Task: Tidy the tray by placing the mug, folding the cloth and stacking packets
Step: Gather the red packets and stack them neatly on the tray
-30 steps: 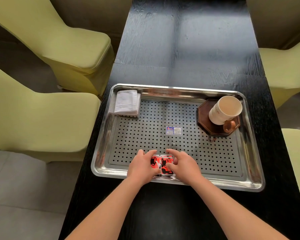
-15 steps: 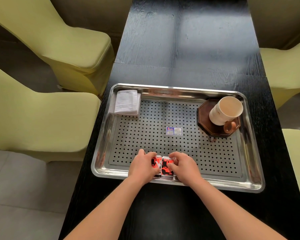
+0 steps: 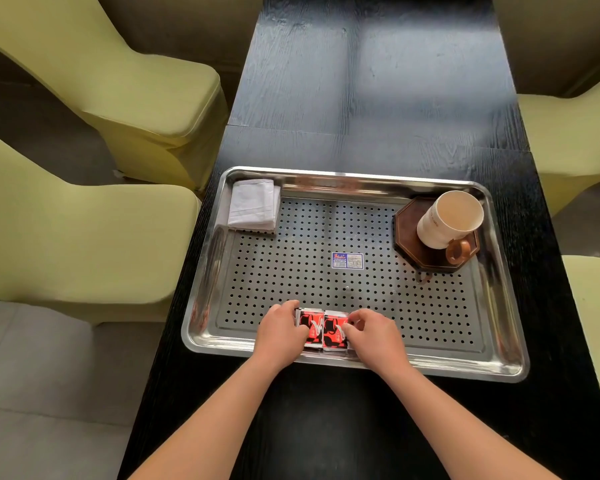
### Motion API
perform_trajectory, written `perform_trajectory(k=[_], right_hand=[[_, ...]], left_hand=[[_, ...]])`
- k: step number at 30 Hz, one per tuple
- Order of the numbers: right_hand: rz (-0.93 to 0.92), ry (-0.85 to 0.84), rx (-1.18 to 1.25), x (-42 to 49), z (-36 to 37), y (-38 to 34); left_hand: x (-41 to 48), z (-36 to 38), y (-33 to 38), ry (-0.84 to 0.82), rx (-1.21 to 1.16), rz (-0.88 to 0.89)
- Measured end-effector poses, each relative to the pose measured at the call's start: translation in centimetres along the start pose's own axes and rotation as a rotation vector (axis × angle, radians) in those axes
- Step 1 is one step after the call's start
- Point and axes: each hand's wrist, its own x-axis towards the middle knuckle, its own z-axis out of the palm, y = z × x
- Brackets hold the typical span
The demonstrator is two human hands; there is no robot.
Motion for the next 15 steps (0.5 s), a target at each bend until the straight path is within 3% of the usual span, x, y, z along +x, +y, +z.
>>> perform_trajectory(k=[15], right_hand=[[0.019, -0.044, 0.095, -0.56, -0.40, 0.22]], left_hand=[[-0.77, -0.54, 0.42, 0.000, -0.077, -0.066]])
